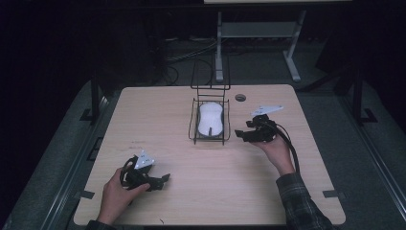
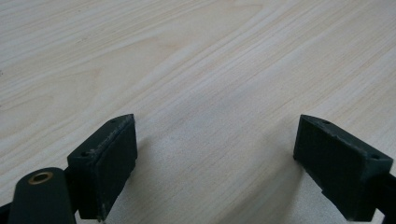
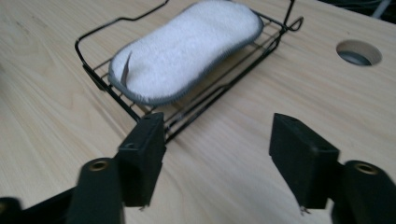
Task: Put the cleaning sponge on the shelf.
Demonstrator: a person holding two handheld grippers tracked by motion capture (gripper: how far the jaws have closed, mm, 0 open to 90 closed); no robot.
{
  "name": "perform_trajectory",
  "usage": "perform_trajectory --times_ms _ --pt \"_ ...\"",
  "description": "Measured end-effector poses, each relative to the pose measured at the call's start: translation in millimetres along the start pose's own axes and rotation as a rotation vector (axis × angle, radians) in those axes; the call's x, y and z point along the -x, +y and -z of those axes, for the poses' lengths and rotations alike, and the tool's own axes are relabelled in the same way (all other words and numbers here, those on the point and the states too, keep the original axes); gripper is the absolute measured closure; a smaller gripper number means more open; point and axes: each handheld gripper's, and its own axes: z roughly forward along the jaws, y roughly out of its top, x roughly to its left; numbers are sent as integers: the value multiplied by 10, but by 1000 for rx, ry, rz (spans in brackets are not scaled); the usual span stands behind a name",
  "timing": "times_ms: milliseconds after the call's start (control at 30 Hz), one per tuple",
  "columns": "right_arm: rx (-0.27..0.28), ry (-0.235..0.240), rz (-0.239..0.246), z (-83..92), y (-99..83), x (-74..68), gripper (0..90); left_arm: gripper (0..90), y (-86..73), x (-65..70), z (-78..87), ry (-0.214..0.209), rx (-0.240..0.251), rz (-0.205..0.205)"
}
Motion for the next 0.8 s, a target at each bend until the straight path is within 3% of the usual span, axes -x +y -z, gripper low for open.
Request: perform_trajectory --times_ms 200,367,800 --pt "-21 -16 -11 98 -218 -6 257 127 0 0 0 0 0 0" --pt "-14 0 -40 193 -432 -24 234 127 -1 1 -3 0 4 2" --pt "-71 -27 -40 469 -898 -147 202 127 -3 2 -1 0 4 1"
